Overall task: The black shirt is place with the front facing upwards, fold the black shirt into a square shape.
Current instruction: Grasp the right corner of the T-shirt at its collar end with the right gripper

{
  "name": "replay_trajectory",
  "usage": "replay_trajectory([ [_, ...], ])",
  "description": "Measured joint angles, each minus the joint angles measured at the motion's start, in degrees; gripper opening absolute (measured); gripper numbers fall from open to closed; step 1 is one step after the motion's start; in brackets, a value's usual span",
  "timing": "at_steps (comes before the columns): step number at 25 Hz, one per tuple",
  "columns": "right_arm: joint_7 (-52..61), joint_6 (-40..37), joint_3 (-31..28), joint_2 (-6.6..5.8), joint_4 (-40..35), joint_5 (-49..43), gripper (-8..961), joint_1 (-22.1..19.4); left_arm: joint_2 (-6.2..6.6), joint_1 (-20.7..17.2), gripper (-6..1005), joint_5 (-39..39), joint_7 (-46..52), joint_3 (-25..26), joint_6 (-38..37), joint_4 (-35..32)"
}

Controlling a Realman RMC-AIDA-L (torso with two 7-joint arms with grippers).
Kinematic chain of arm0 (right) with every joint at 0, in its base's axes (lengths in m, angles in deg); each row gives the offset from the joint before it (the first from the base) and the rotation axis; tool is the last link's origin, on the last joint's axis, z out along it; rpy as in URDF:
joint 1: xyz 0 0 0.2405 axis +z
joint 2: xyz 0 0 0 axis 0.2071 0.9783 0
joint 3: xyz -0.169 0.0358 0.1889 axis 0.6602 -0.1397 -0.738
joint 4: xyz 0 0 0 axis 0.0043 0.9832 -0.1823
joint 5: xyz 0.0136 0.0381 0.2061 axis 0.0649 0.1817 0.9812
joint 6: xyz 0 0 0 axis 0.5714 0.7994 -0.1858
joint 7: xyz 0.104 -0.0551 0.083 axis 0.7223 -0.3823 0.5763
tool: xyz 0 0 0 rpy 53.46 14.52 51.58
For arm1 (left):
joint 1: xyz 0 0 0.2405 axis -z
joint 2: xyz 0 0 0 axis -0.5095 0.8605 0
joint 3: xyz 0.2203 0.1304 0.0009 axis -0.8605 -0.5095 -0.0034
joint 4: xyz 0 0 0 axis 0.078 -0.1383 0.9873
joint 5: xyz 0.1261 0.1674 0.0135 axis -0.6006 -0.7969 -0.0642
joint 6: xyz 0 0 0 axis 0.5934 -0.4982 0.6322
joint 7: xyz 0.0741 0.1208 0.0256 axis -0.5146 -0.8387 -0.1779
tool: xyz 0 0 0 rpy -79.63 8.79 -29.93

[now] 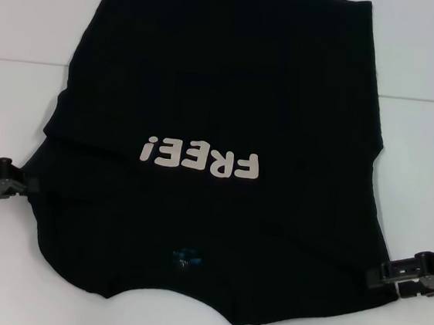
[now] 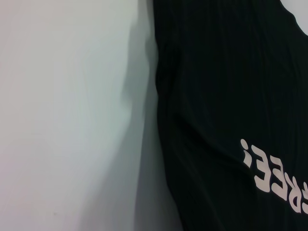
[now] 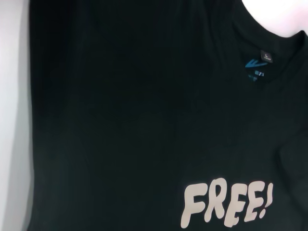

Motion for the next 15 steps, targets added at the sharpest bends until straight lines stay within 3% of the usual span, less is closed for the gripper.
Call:
replay_trajectory([
  [15, -0.69, -0.2, 0.23, 1.36, 0.13, 0.13, 912, 1.0, 0.0, 0.0, 36, 0.09, -0.07, 0.0, -0.17, 0.0],
])
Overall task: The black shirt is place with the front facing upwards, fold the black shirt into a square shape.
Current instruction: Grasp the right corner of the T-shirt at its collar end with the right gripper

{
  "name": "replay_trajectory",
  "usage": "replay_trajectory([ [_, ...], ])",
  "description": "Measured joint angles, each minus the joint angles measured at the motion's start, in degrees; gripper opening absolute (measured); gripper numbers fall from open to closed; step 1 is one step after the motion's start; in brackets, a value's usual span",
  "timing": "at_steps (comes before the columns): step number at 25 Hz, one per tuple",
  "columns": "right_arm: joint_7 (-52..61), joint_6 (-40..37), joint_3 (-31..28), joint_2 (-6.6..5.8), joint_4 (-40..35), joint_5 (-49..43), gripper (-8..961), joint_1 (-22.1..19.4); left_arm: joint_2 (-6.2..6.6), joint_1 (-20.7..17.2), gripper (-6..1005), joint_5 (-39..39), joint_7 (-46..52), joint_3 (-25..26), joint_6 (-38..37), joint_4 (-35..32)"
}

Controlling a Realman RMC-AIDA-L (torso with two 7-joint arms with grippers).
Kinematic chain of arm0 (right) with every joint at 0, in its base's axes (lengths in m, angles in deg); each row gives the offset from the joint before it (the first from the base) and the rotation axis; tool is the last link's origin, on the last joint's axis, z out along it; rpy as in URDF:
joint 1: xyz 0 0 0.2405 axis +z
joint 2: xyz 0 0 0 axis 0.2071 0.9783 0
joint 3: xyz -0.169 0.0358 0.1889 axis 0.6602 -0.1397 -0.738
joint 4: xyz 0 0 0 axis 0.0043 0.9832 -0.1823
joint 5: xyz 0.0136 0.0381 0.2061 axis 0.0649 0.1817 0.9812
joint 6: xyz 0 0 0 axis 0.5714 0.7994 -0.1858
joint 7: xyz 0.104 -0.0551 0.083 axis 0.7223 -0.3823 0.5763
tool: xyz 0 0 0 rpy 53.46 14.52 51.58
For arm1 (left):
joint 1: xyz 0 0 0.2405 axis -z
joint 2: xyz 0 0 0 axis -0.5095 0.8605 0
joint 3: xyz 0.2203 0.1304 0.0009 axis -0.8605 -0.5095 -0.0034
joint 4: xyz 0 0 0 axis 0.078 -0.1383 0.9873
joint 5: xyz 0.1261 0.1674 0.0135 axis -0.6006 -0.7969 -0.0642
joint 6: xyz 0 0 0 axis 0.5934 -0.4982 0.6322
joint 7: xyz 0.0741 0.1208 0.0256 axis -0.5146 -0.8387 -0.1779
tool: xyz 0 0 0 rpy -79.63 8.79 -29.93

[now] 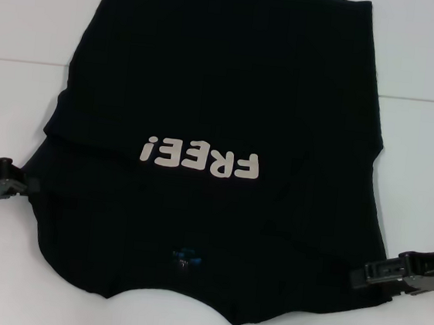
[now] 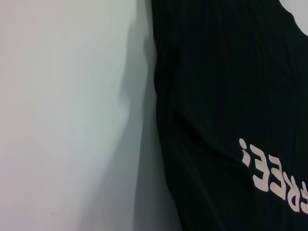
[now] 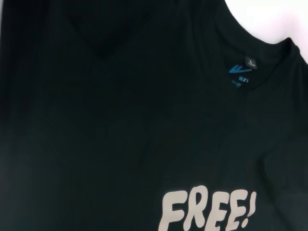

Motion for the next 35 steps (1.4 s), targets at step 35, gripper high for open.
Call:
replay_trajectory([
  [35, -0.42, -3.01, -0.71, -3.24, -0.89, 1.17, 912, -2.05, -0.18, -0.03, 37, 0.63, -0.65, 0.0, -0.27, 0.31],
])
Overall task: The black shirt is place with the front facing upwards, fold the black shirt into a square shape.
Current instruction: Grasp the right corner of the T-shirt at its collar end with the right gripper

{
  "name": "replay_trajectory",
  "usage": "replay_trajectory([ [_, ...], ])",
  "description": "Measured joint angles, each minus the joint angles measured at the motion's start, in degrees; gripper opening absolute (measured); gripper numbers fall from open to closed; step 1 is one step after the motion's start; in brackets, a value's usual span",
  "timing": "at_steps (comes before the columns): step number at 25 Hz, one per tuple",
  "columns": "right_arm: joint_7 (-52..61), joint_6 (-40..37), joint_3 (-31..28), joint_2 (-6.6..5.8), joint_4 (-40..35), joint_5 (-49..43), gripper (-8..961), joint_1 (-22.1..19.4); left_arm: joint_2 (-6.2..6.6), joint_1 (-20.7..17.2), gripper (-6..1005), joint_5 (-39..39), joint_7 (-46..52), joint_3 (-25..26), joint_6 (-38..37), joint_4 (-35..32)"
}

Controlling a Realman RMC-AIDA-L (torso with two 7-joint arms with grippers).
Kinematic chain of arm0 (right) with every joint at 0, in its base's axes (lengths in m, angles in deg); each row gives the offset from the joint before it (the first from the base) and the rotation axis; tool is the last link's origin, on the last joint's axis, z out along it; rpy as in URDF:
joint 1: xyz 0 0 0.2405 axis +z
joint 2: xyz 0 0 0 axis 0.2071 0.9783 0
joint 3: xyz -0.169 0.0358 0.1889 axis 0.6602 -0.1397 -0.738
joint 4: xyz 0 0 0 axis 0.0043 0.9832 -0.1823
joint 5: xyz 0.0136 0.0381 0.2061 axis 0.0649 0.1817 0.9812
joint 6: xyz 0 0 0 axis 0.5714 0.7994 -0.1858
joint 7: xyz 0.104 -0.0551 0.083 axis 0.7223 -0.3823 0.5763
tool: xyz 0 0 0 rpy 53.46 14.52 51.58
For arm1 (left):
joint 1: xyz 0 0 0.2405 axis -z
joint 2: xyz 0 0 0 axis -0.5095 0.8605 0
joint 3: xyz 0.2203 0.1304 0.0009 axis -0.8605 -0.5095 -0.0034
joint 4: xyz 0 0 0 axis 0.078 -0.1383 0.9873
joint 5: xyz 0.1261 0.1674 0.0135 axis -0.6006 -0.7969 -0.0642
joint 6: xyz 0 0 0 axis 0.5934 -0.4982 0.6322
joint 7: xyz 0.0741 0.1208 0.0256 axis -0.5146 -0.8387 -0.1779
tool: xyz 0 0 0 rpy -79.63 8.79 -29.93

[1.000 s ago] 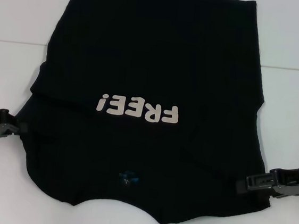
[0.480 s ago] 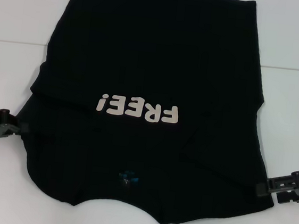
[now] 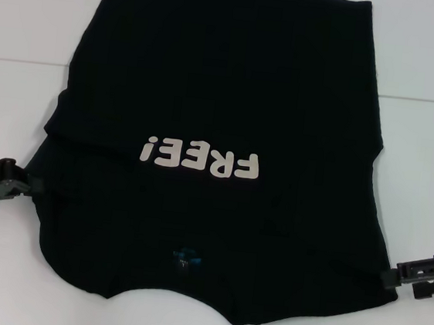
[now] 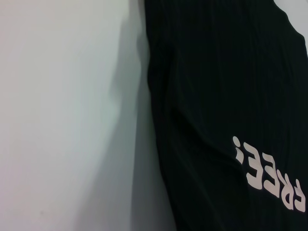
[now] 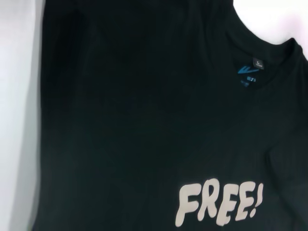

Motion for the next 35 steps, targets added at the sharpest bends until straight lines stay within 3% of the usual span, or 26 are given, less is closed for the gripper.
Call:
replay_trajectory([
  [35, -0.01, 2.53, 1.96, 1.02, 0.45, -0.14, 911, 0.53, -0.18, 0.2, 36, -0.02, -0.16, 0.0, 0.48, 0.13],
])
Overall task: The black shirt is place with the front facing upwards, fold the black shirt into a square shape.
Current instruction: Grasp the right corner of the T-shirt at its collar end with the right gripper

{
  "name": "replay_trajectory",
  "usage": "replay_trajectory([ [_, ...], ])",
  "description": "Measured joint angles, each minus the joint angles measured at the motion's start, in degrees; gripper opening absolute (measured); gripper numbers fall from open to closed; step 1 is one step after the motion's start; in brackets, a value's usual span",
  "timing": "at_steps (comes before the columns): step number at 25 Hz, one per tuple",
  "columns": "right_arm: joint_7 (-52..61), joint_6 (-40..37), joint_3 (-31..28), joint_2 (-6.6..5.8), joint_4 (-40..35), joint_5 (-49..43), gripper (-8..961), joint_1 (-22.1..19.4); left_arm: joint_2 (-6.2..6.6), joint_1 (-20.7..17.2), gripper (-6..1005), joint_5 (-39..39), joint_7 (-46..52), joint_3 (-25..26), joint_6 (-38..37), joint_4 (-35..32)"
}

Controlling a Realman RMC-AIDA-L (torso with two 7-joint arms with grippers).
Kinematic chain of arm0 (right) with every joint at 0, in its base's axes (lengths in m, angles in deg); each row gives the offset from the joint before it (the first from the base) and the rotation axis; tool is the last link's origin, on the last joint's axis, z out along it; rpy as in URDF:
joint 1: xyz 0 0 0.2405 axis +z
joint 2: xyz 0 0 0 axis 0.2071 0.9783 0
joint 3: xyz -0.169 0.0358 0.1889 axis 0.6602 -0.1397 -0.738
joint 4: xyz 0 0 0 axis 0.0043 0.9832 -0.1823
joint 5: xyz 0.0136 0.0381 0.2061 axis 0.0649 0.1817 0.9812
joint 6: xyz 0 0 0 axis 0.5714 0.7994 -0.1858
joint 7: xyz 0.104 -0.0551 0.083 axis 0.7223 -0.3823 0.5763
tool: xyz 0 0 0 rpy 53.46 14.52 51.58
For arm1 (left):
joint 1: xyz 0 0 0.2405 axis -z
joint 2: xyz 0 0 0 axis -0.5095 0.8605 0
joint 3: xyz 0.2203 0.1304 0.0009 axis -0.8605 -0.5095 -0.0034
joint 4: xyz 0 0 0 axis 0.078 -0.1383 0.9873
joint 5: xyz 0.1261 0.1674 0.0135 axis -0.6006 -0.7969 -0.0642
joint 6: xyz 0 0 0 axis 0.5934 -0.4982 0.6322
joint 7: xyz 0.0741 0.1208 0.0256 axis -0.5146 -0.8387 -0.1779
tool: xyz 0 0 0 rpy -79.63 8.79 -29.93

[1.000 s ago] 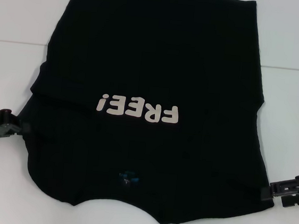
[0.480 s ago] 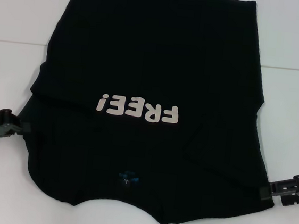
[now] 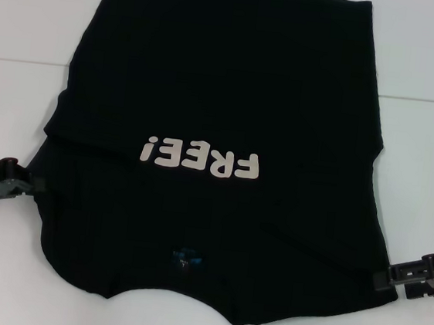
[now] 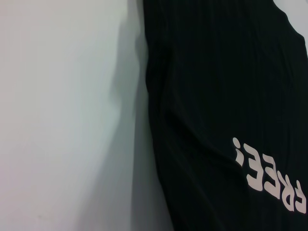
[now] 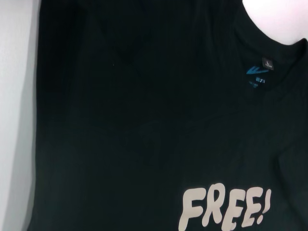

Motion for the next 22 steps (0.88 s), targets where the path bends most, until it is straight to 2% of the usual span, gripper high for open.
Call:
replay_trajectory([
  [22, -0.3, 0.48, 0.2, 1.14, 0.28, 0.0, 911, 0.83, 0.0, 0.0, 37, 0.0, -0.38, 0.0, -0.47, -0.06],
])
